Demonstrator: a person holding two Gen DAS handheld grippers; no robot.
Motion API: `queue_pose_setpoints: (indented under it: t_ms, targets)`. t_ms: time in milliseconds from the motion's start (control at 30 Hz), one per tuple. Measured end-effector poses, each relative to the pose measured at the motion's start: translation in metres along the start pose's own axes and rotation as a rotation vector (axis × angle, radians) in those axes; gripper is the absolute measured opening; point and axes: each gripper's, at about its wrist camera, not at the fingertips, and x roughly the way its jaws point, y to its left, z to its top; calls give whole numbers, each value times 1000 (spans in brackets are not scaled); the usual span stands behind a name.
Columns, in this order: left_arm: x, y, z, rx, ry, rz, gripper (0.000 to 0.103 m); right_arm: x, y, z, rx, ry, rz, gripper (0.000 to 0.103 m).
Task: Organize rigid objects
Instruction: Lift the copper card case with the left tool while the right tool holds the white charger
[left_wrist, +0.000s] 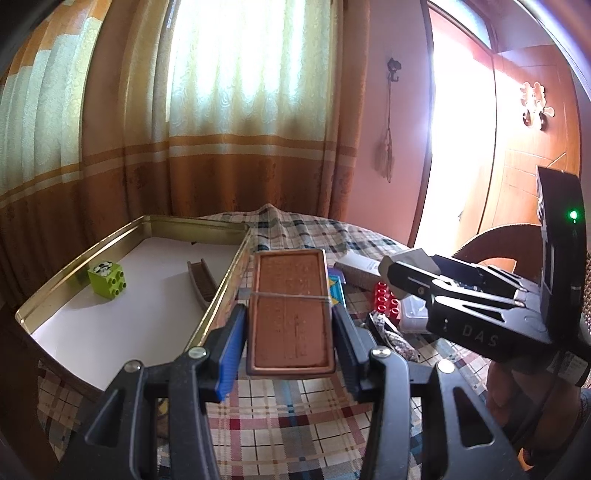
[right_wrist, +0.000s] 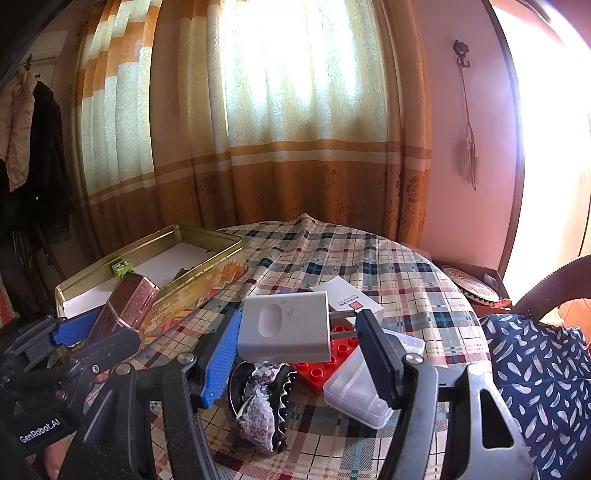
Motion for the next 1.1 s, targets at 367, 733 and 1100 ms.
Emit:
queue_pose_setpoints:
  t_ms: [367, 733, 1100]
  targets:
    - [-3, -2, 0, 12, -18, 4, 45, -3, 1, 0, -3, -10, 4, 65]
    - [-5, -3, -1, 14, -29, 7, 45, -2, 1, 1, -5, -14, 7, 65]
    - [-9, -3, -1, 11, -46, 11, 45, -2, 1, 1, -16, -26, 9, 65]
